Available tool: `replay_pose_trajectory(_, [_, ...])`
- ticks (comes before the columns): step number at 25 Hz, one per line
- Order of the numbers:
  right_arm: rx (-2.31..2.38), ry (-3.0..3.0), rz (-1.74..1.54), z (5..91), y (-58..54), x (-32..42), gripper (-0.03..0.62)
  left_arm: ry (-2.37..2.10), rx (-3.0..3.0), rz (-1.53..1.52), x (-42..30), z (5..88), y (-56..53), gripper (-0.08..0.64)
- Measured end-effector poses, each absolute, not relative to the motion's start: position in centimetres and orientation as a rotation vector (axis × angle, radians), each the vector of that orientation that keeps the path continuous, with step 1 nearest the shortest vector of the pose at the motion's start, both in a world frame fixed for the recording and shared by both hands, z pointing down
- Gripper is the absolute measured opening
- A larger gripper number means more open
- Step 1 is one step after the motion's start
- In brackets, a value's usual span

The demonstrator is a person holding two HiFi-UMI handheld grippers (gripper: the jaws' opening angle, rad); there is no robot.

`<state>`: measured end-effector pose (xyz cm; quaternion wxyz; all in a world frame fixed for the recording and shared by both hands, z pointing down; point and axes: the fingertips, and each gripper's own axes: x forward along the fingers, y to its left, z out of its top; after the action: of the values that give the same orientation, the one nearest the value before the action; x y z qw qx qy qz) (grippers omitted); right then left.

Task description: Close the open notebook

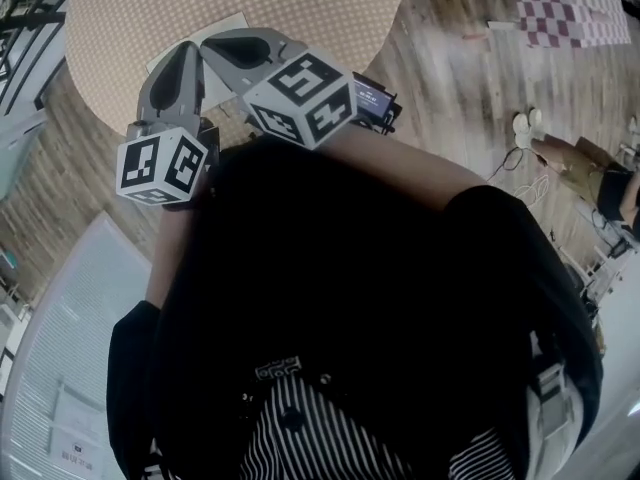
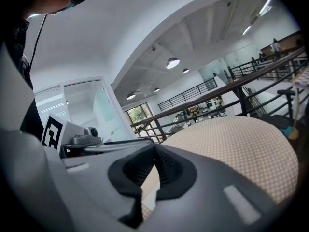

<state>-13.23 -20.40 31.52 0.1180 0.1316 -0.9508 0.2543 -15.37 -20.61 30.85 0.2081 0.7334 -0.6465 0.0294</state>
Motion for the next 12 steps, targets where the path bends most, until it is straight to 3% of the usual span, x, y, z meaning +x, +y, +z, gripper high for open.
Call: replay_pose_trajectory(12, [0.528,-2.713,0.762,33.5,-23.1,-15.6,0.002,-1.639,2.082,0.097,-17.8,33.2,-23.7,0.005])
